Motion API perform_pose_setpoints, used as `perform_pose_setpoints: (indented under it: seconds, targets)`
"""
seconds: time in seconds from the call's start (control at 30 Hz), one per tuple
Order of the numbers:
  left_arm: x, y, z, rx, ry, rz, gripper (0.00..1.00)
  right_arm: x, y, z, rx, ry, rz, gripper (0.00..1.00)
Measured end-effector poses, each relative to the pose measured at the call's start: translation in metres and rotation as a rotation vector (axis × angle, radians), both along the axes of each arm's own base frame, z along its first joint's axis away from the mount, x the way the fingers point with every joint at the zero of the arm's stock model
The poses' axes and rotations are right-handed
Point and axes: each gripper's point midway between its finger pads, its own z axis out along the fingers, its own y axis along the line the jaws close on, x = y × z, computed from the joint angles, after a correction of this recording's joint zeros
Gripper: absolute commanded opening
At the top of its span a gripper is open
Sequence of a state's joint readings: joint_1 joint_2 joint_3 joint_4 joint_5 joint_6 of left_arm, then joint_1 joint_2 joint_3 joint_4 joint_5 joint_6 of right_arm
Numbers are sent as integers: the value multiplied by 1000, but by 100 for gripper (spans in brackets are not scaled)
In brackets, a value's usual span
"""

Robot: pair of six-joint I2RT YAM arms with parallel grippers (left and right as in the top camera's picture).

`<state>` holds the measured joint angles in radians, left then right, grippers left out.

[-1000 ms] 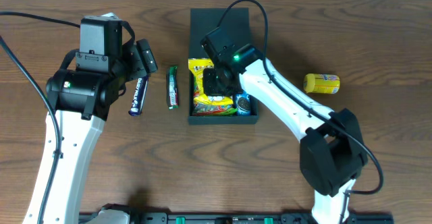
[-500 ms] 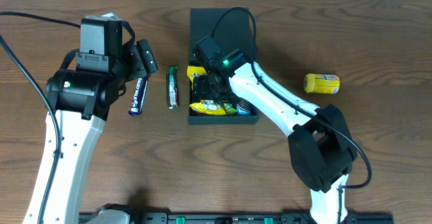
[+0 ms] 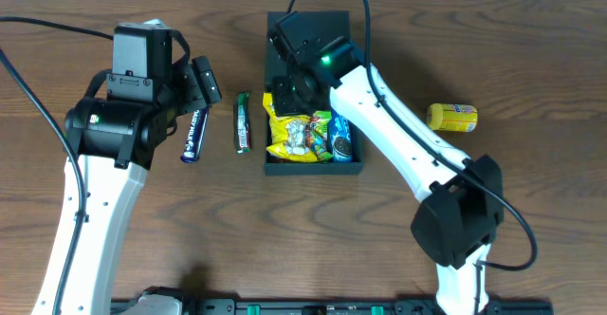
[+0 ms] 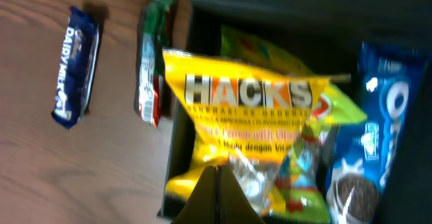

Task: Pack container
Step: 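Place the Hacks bag into the box beside the Haribo bag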

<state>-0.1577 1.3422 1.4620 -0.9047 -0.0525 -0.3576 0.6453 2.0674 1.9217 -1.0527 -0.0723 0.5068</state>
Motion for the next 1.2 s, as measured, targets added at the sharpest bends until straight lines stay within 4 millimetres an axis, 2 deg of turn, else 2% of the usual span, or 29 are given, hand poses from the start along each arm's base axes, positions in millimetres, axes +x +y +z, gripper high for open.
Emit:
perform_pose_setpoints:
  seconds: [0.1,0.27,0.37,0.43,0.6,0.77,0.87,1.0,1.07,1.13,1.2]
  targets:
    - [0,0,0,0,2,0,95,-2,-5,-21,-32,9,3,1]
    - [-1,0,-1,1,3,0,95,-7,-11,-68,-69,41,10,1]
    - [-1,0,0,0,3,-1,95,-3,-9,-88,-72,39,9,1]
    - [-1,0,-1,0,4,-1,95,-1,-8,-95,-75,36,11,1]
    - [-1,0,-1,0,4,-1,95,-1,-8,-96,-87,31,45,1]
    - [-1,0,-1,0,4,-1,95,-12,-17,-91,-132,77,70,1]
    - [-1,0,-1,0,4,-1,95,-15,-15,-77,-119,74,109,1]
    - [-1,0,-1,0,5,-1,95,-26,-9,-48,-65,72,169,1]
    - [-1,0,-1,0,4,-1,95,-31,-6,-41,-45,75,192,1]
    - [0,0,0,0,0,-1,95,-35,-1,-44,-24,81,214,1]
    - [1,0,1,-1,-6,-1,95,-45,3,-56,-9,104,242,1]
